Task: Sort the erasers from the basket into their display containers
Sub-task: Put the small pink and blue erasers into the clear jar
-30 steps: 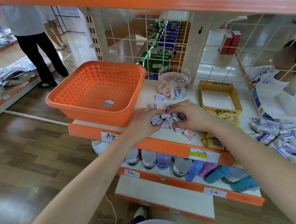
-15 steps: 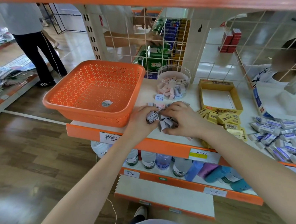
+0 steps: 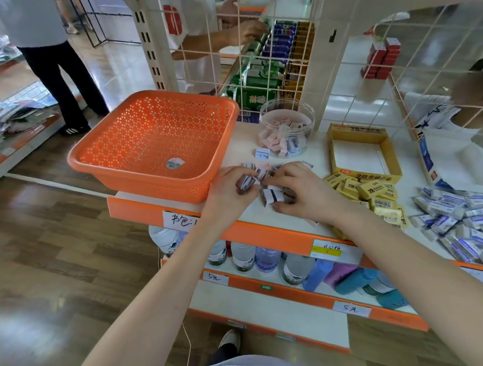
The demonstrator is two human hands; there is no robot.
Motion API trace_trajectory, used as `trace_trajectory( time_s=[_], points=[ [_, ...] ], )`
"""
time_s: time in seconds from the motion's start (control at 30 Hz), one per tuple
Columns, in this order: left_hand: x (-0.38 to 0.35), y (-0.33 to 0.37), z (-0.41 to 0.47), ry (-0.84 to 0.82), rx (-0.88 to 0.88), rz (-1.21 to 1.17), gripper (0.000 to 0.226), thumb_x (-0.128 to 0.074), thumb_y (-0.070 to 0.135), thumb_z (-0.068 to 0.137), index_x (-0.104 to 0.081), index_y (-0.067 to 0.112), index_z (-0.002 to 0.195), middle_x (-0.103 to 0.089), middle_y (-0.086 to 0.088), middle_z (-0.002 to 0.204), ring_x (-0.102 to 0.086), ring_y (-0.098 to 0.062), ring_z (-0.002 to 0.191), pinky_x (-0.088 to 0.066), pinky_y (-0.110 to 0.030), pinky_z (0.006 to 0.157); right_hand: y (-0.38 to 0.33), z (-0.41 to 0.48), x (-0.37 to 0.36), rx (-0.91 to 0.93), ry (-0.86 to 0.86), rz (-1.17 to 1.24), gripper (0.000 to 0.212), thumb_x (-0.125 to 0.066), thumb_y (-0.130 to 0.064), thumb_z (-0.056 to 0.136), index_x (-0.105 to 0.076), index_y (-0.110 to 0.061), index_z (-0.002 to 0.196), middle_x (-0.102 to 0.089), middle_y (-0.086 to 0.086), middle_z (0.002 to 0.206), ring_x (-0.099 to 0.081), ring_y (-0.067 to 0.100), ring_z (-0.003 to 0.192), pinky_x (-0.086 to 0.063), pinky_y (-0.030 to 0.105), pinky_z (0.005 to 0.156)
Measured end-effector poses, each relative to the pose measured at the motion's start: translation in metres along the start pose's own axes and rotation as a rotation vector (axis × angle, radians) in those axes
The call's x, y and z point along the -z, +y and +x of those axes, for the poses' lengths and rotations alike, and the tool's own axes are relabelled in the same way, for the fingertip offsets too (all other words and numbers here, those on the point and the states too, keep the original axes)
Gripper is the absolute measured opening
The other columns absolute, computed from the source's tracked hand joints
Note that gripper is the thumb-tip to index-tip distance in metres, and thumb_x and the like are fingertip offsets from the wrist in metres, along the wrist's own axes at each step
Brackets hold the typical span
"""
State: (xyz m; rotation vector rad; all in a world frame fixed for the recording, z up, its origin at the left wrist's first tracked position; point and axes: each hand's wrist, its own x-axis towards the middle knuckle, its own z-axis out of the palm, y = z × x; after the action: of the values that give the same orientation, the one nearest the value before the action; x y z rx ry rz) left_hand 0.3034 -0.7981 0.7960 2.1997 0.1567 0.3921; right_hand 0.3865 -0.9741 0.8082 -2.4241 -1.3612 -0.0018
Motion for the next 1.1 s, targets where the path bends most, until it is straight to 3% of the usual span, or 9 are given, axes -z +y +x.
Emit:
trace_trajectory(
  time_s=[0.1,0.2,0.3,0.53,0.73,0.87,1.1],
  points=[
    [0.0,0.0,0.001,0.01,0.022,-0.014,0.021,-0.067,0.021,0.083,-0.066,0.026,0.104,-0.057,0.006,0.104,-0.056,-0.014,0.097,-0.049,-0.037,0.09,-0.002,0.0,0.001,0.029,-0.011,-0.02,0.05,-0.068,-0.035,0.071,-0.066,-0.021,0.118,-0.055,0.005,0.096,-0.051,0.027,0.095,-0.029,0.025,0.085],
    [0.0,-0.001,0.001,0.016,0.054,-0.025,0.02,-0.067,0.023,0.084,-0.063,0.031,0.102,-0.058,0.0,0.111,-0.057,-0.011,0.094,-0.05,-0.034,0.088,-0.004,0.002,-0.001,0.069,-0.035,-0.07,0.047,-0.066,-0.034,0.072,-0.066,-0.023,0.118,-0.059,0.008,0.098,-0.054,0.032,0.093,-0.043,0.04,0.082],
    [0.001,-0.001,0.001,0.014,0.064,-0.023,0.021,-0.067,0.023,0.085,-0.064,0.029,0.104,-0.059,0.002,0.113,-0.057,-0.009,0.094,-0.05,-0.031,0.088,-0.007,0.004,0.0,0.075,-0.083,-0.091,0.045,-0.067,-0.033,0.074,-0.065,-0.022,0.117,-0.061,0.01,0.098,-0.055,0.034,0.092,-0.046,0.049,0.076],
    [0.005,0.002,-0.001,-0.015,0.081,-0.043,0.022,-0.065,0.022,0.086,-0.064,0.027,0.108,-0.057,0.001,0.113,-0.057,-0.011,0.097,-0.049,-0.028,0.089,-0.01,0.007,0.007,0.018,-0.098,0.024,0.039,-0.071,-0.021,0.078,-0.062,-0.018,0.116,-0.061,-0.001,0.097,-0.055,0.015,0.093,-0.042,0.034,0.08],
    [0.004,-0.001,0.001,-0.018,0.062,-0.025,0.023,-0.066,0.023,0.086,-0.064,0.028,0.108,-0.057,0.003,0.116,-0.055,-0.004,0.096,-0.046,-0.016,0.085,-0.006,0.008,0.012,0.018,-0.134,-0.065,0.045,-0.07,-0.028,0.08,-0.06,-0.02,0.123,-0.065,0.002,0.108,-0.059,0.02,0.1,-0.046,0.033,0.08],
    [0.003,-0.001,0.001,-0.022,0.052,-0.022,0.023,-0.066,0.023,0.085,-0.064,0.027,0.108,-0.058,0.001,0.114,-0.056,-0.008,0.098,-0.049,-0.028,0.09,-0.003,0.007,0.017,-0.003,-0.161,-0.049,0.045,-0.069,-0.027,0.083,-0.058,-0.019,0.126,-0.062,0.001,0.112,-0.053,0.016,0.103,-0.029,0.016,0.075],
    [0.0,0.0,-0.001,-0.022,-0.02,0.019,0.022,-0.068,0.019,0.083,-0.066,0.021,0.105,-0.057,0.006,0.1,-0.057,-0.018,0.097,-0.05,-0.041,0.088,-0.004,0.002,0.022,0.003,-0.135,-0.033,0.036,-0.068,-0.022,0.084,-0.063,-0.016,0.119,-0.065,0.001,0.11,-0.053,0.016,0.103,-0.023,0.011,0.073]
  ],
)
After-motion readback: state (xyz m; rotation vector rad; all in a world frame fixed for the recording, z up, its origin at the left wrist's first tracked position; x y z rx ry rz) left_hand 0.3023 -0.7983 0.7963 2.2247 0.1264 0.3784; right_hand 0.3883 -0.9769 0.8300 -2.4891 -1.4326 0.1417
